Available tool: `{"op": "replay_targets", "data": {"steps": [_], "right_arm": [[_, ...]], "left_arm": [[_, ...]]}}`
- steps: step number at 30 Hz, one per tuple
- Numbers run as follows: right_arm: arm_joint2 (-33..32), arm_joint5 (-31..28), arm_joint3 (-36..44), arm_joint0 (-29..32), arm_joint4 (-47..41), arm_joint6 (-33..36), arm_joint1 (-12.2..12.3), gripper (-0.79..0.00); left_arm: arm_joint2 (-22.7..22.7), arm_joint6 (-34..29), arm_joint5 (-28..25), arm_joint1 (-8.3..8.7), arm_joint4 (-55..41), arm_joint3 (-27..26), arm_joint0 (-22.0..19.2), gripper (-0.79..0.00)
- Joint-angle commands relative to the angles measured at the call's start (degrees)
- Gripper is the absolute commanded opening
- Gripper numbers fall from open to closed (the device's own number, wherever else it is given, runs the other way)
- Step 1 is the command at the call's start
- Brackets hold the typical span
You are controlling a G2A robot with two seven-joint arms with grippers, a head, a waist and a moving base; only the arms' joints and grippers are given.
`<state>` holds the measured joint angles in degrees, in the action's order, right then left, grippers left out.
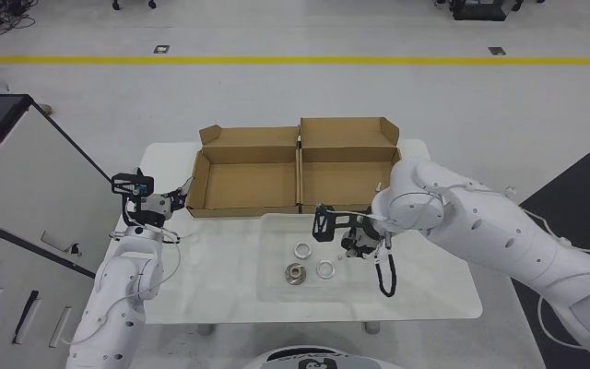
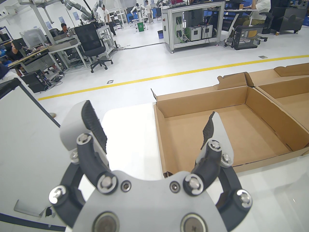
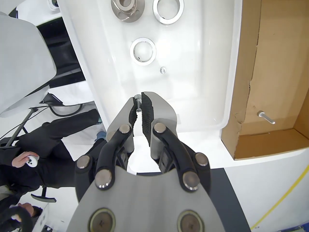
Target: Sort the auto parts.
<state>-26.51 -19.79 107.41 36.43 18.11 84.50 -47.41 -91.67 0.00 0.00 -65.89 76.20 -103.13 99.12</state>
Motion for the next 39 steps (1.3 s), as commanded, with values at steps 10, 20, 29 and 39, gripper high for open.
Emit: {"op": "replay_targets", "data": {"steps": [10,20,29,39], "right_arm": [[-10.27,-3.45,-8.33,2.50,-17.01,-9.57,2.42,-0.785],[-18.68,-13.12,-16.78,8.67,-47.74,-13.11,4.67,-0.785],[-18.64,-14.93,-16.78,7.31,-69.37,-14.91,2.85,-0.785],[-23.18,-12.34,-14.03,7.28,-87.11,-12.30,-1.89,-0.785]], "left_arm": [[0.00,0.00,0.00,0.00,0.00,0.00,0.00,0.000],[0.00,0.00,0.00,0.00,0.00,0.00,0.00,0.000],[0.00,0.00,0.00,0.00,0.00,0.00,0.00,0.000],[0.00,0.00,0.00,0.00,0.00,0.00,0.00,0.000]]}}
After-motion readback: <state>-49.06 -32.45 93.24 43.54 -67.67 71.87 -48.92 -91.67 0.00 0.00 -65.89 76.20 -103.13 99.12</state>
